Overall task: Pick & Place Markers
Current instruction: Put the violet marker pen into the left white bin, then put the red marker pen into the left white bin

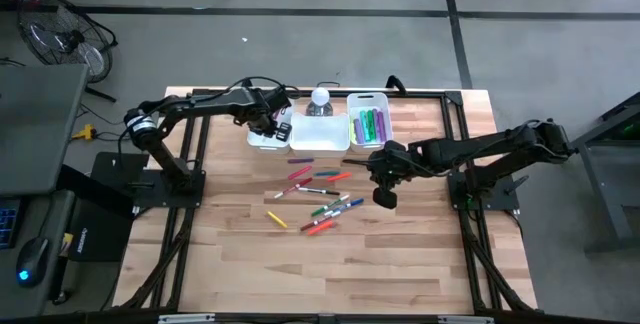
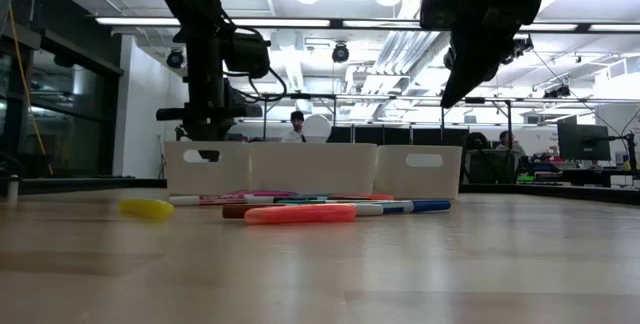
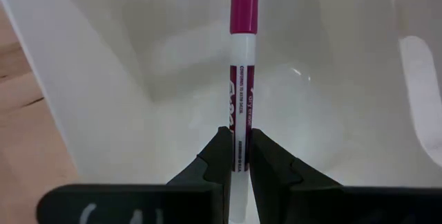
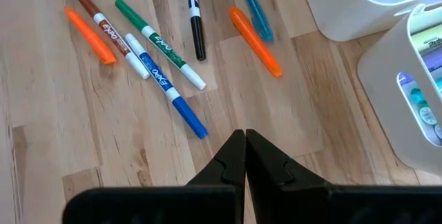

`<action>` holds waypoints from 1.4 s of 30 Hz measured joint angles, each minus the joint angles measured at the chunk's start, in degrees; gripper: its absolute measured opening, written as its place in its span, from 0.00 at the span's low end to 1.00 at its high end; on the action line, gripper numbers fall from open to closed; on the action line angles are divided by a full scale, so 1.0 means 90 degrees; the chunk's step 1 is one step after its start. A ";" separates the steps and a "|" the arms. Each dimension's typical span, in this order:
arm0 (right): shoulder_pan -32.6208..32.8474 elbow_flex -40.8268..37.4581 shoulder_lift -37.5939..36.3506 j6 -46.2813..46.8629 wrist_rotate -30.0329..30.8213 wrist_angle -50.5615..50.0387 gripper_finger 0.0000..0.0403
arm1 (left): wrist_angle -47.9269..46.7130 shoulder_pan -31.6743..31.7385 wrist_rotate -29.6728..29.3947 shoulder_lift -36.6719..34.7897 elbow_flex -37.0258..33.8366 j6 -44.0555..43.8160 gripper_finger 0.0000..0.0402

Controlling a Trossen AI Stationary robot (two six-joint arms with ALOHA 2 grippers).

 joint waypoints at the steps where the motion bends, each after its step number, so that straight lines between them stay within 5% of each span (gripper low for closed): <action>1: 0.0000 0.0000 0.0000 0.0000 0.0000 0.0000 0.00 | -0.0002 0.0000 0.0000 0.0000 0.0000 0.0002 0.10; 11: 0.0000 0.0000 0.0000 -0.0019 -0.0002 0.0000 0.00 | -0.0027 0.0000 0.0111 0.0000 0.0069 0.0258 0.33; 26: 0.0000 0.0000 -0.0019 -0.0003 -0.0073 -0.0302 0.00 | -0.1622 -0.0259 0.0688 -0.0424 0.1393 0.2268 0.34; 33: 0.0002 0.0000 -0.0434 0.0135 0.0098 -0.0792 0.00 | -0.2071 -0.1114 0.0690 -0.0522 0.1399 0.2148 0.34; 42: 0.0002 0.0000 -0.1216 0.0110 0.0494 -0.1197 0.00 | -0.1199 -0.2676 0.0668 -0.0677 0.0621 0.1354 0.34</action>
